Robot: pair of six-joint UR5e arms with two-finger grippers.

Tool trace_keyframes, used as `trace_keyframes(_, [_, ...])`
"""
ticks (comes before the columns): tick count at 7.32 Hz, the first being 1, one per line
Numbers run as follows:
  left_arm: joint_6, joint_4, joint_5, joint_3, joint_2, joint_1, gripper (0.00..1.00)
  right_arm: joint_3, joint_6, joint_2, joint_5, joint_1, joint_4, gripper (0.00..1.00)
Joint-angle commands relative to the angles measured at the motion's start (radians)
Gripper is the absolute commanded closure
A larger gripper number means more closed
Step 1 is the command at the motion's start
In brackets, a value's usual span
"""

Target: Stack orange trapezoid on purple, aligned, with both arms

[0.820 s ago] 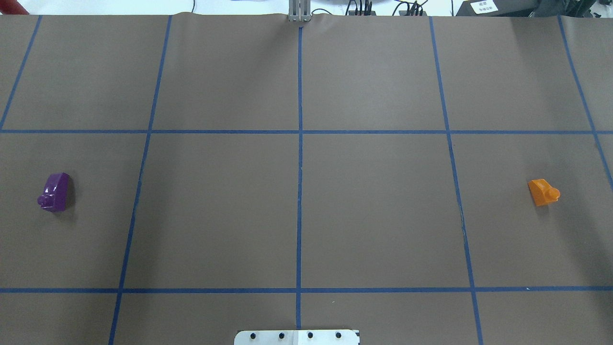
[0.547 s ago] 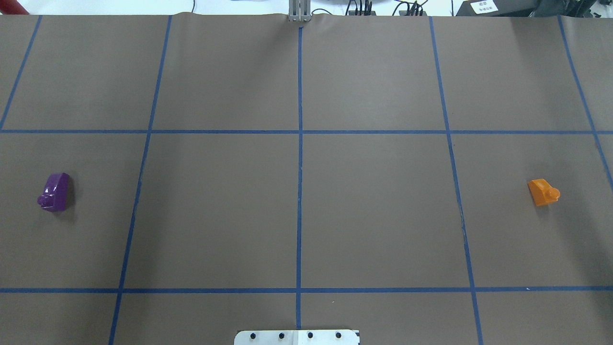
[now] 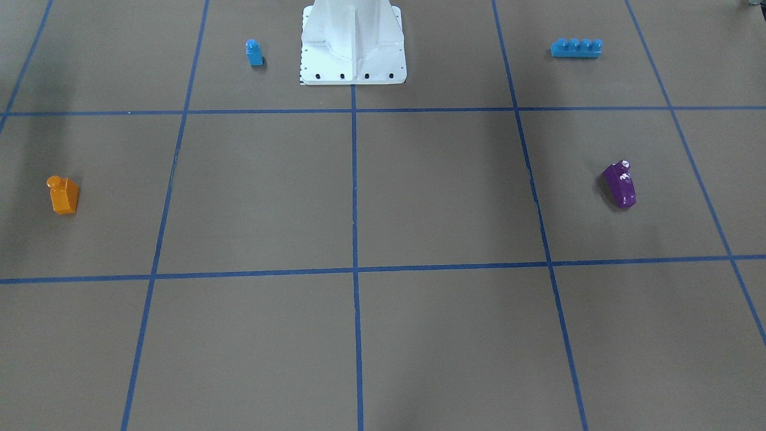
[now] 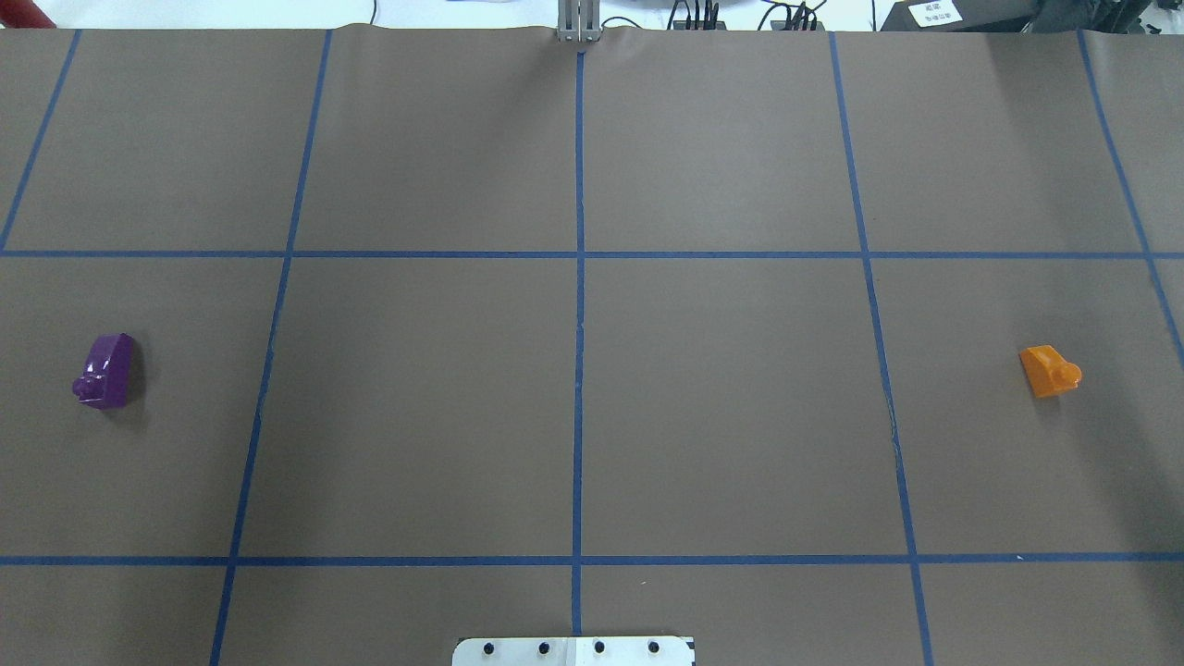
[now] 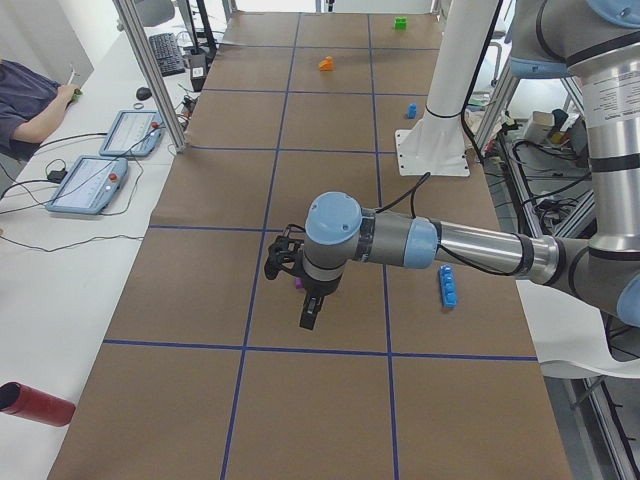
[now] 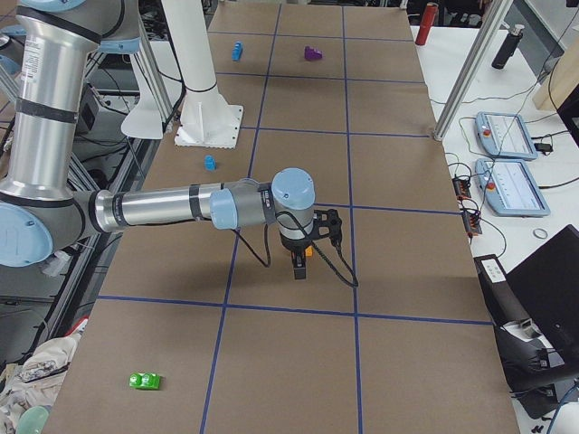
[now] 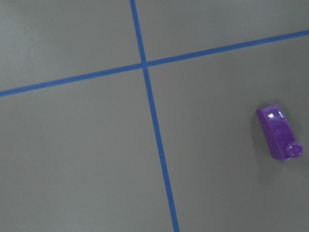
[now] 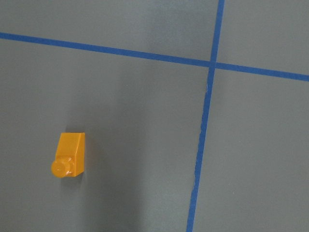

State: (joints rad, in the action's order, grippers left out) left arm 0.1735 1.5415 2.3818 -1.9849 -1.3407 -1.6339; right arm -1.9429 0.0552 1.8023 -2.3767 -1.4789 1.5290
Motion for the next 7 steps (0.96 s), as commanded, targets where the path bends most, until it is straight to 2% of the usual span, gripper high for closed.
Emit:
trace_keyframes(1, [-0.059,-0.001,0.010,0.000,-0.044,0.011,0.00,-0.005,0.009,-0.015,-0.018,0.018,0.000,0.00])
trace_keyframes(2, [-0.195,0.038,0.008,0.001,-0.048,0.056,0.00,-0.010,0.071,-0.032,-0.018,0.044,0.000,0.00])
trace_keyframes(3, [-0.197,0.128,0.008,0.024,-0.035,0.083,0.00,-0.042,0.156,-0.035,-0.015,0.086,0.000,0.00])
trace_keyframes(4, [-0.212,0.196,0.048,0.031,-0.034,0.113,0.00,-0.065,0.202,-0.037,-0.010,0.112,0.000,0.00])
trace_keyframes(5, [-0.295,0.204,0.157,0.055,-0.034,0.173,0.00,-0.074,0.237,-0.037,-0.009,0.138,0.000,0.00])
trace_keyframes(6, [-0.421,0.206,0.158,0.057,-0.034,0.233,0.00,-0.074,0.247,-0.047,-0.006,0.149,0.000,0.00])
trace_keyframes(7, [-0.480,0.206,0.083,0.064,-0.034,0.299,0.00,-0.074,0.247,-0.047,-0.006,0.154,0.000,0.00])
